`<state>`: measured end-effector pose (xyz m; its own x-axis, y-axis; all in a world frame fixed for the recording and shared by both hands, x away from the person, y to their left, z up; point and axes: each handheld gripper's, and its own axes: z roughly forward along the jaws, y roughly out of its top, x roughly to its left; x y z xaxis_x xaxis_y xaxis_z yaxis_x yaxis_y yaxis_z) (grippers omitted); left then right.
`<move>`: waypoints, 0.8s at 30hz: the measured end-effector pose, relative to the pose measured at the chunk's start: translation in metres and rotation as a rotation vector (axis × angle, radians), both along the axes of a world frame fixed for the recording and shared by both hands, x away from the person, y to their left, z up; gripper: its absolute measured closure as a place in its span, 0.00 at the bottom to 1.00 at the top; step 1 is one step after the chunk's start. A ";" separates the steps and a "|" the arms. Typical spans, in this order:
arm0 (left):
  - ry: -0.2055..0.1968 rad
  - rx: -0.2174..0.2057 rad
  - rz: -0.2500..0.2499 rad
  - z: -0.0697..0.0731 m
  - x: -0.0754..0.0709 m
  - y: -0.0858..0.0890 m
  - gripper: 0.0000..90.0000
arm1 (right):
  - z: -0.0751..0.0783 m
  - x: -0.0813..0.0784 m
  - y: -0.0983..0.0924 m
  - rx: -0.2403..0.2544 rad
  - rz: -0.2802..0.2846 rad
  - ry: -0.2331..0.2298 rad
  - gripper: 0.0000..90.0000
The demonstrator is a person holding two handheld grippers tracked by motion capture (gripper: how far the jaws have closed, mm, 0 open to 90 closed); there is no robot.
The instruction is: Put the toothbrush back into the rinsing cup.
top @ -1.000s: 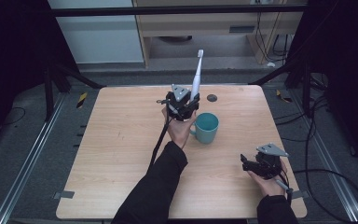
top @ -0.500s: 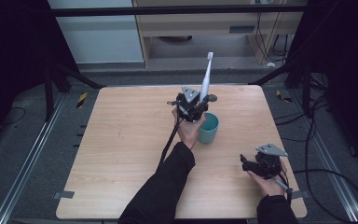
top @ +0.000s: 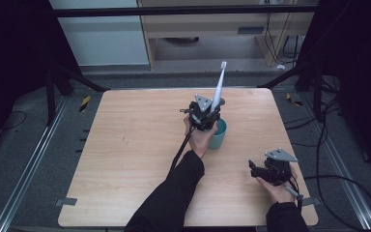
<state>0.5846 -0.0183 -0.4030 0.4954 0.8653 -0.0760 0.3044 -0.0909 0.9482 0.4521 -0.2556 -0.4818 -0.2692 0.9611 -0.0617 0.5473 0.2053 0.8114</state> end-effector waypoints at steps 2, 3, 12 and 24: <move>-0.003 0.009 -0.002 -0.004 -0.002 -0.002 0.73 | 0.000 0.000 0.000 -0.001 0.000 -0.001 0.21; -0.005 0.014 -0.003 -0.007 -0.004 -0.003 0.73 | 0.000 0.000 0.000 -0.001 0.000 -0.003 0.21; -0.005 0.030 -0.002 -0.017 -0.010 -0.005 0.73 | -0.001 0.000 0.002 -0.005 0.006 0.001 0.21; 0.023 0.041 -0.004 -0.030 -0.016 -0.009 0.73 | -0.001 0.001 0.002 -0.003 0.001 0.006 0.21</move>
